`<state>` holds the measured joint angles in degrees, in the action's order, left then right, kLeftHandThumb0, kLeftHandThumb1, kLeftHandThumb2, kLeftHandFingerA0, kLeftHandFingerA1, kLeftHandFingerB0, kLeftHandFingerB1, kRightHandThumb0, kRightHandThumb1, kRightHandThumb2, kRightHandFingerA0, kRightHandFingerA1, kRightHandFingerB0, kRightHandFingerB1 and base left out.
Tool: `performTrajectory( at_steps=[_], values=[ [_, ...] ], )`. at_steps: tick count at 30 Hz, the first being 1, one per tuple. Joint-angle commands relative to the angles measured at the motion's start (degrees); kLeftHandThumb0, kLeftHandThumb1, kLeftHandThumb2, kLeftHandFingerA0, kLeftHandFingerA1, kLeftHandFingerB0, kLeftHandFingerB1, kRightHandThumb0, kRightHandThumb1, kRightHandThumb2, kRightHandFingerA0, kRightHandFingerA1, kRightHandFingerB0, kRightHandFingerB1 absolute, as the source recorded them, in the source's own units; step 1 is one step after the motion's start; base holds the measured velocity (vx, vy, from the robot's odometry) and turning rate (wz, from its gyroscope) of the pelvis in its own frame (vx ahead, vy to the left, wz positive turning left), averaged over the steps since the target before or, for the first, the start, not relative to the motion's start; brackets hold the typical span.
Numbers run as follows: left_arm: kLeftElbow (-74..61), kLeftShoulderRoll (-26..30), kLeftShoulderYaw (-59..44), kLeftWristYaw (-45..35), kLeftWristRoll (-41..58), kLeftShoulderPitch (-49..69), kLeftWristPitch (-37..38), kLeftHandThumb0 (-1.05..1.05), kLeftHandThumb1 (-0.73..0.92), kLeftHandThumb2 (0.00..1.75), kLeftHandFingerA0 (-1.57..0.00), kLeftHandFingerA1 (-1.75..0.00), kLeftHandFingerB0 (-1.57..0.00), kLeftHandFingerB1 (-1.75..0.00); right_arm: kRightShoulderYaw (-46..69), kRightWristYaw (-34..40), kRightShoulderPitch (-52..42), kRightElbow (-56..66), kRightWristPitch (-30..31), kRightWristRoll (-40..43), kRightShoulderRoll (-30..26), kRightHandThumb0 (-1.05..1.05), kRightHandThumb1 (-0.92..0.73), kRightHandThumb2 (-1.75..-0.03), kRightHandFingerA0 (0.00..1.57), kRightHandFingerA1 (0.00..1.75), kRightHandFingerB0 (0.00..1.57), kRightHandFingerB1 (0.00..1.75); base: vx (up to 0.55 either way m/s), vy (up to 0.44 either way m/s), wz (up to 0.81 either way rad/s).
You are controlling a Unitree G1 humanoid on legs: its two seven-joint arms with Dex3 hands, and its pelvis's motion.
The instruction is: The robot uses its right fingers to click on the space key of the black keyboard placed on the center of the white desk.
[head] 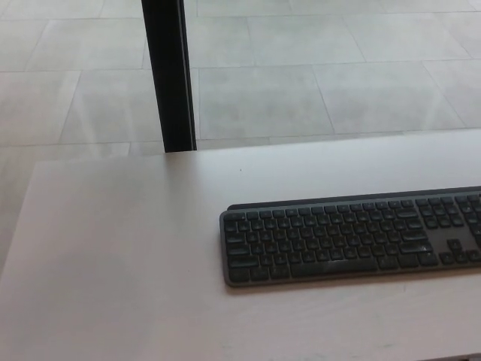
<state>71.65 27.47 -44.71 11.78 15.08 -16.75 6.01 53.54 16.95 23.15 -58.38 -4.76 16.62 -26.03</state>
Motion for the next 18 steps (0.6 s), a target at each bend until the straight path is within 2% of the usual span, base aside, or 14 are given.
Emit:
performTrajectory(
  at_steps=[1, 2, 3, 4, 5, 6, 7, 8, 9, 13, 14, 15, 16, 18],
  values=[
    [0.7, 1.5, -0.5, 1.1, 2.7, -0.4, 2.5, -0.42, 0.37, 0.82, -0.83, -0.91, -0.70, -0.70, 0.9, 2.7, 8.2, 4.3, 5.1, 6.3, -5.0, -0.21, -0.67, -0.59, 0.81, 0.64, 0.55, 0.44, 0.00, 0.000, 0.00],
    [0.8, 1.6, -0.2, 0.7, 2.7, -0.3, 2.4, -0.42, 0.48, 0.54, -0.87, -0.94, -0.76, -0.58, 0.4, 3.1, 10.1, 4.8, 6.1, 6.3, -5.6, -0.25, -0.64, -0.59, 0.86, 0.74, 0.59, 0.45, 0.00, 0.000, 0.00],
    [0.8, 1.5, -0.4, 0.4, 3.2, -0.3, 2.5, -0.40, 0.48, 0.54, -0.87, -0.94, -0.77, -0.59, -0.6, 3.1, 11.0, 6.6, 6.8, 5.9, -5.5, -0.27, -0.64, -0.59, 0.87, 1.00, 0.62, 0.47, 0.00, 0.000, 0.00],
    [0.8, 1.5, -0.1, 0.7, 3.1, -0.2, 2.6, -0.41, 0.48, 0.54, -0.88, -0.94, -0.77, -0.58, -1.9, 2.7, 12.1, 9.0, 7.4, 5.7, -5.1, -0.35, -0.53, -0.86, 0.93, 1.17, 0.62, 0.64, 0.00, 0.000, 0.00],
    [0.8, 1.5, -0.2, 0.5, 3.5, -0.3, 2.5, -0.42, 0.48, 0.55, -0.91, -0.98, -0.78, -0.59, -3.2, 3.3, 13.4, 10.8, 8.8, 5.4, -4.9, -0.36, -0.44, -0.85, 1.14, 1.34, 0.67, 0.69, 0.00, 0.000, 0.00],
    [0.8, 1.4, -0.3, 0.5, 3.7, -0.3, 2.7, -0.40, 0.48, 0.54, -0.88, -0.94, -0.79, -0.59, -4.4, 2.9, 14.0, 12.0, 9.2, 5.1, -4.7, -0.39, -0.56, -0.57, 0.95, 1.75, 0.74, 0.56, 0.00, 0.000, 0.00],
    [0.8, 1.4, -0.4, 0.4, 4.1, -0.3, 2.8, -0.39, 0.48, 0.54, -0.89, -0.95, -0.79, -0.59, -5.9, 2.1, 14.5, 14.2, 8.9, 4.7, -4.0, -0.42, -0.52, -0.56, 1.06, 1.75, 0.79, 0.60, 0.00, 0.000, 0.00],
    [0.8, 1.4, -0.4, 0.3, 4.3, -0.3, 2.9, -0.39, 0.48, 0.54, -0.89, -0.95, -0.79, -0.59, -6.5, 2.0, 14.4, 15.3, 8.9, 4.9, -3.7, -0.42, -0.52, -0.56, 1.06, 1.75, 0.79, 0.60, 0.00, 0.000, 0.00],
    [0.9, 1.5, -0.4, 0.2, 4.4, -0.3, 2.8, -0.40, 0.48, 0.53, -0.87, -0.95, -0.77, -0.59, -9.0, 1.3, 14.6, 17.6, 8.7, 3.9, -3.0, -0.41, -0.50, -0.59, 1.08, 1.72, 0.70, 0.53, 0.00, 0.000, 0.00],
    [0.9, 1.7, -0.1, -0.3, 4.8, -0.1, 2.3, -0.40, 0.49, 0.54, -0.86, -0.96, -0.76, -0.58, -17.0, -0.7, 14.4, 24.7, 9.9, 1.2, -1.6, -0.35, -0.51, -0.58, 1.02, 1.69, 0.67, 0.49, -0.01, -0.001, 0.02],
    [0.8, 1.7, 0.1, -0.1, 4.7, -0.1, 2.3, -0.40, 0.38, 0.83, -0.81, -0.90, -0.70, -0.71, -21.4, -3.5, 13.8, 27.6, 10.9, -0.7, -1.9, -0.25, -0.55, -0.56, 1.01, 1.75, 0.65, 0.46, 0.00, 0.000, 0.00],
    [0.8, 1.7, 0.1, -0.2, 4.9, 0.0, 2.5, -0.39, 0.50, 0.54, -0.87, -0.98, -0.77, -0.60, -23.9, -5.1, 13.2, 29.6, 11.2, -1.3, -1.9, -0.19, -0.54, -0.60, 1.02, 1.74, 0.65, 0.49, 0.00, 0.000, 0.00],
    [0.8, 1.6, 0.2, -0.6, 5.0, 0.2, 2.9, -0.41, 0.49, 0.54, -0.88, -0.98, -0.77, -0.60, -26.9, -7.8, 12.2, 32.4, 11.2, -1.6, -1.9, -0.14, -0.55, -0.59, 0.99, 1.71, 0.61, 0.49, 0.00, 0.000, 0.00],
    [0.9, 1.6, 0.8, -0.3, 4.5, 0.4, 2.8, -0.42, 0.49, 0.54, -0.87, -0.93, -0.79, -0.60, -31.9, -11.2, 11.7, 34.2, 10.7, -3.0, -1.7, -0.05, -0.55, -0.58, 0.91, 1.70, 0.64, 0.46, 0.00, 0.000, 0.00]
  ],
)
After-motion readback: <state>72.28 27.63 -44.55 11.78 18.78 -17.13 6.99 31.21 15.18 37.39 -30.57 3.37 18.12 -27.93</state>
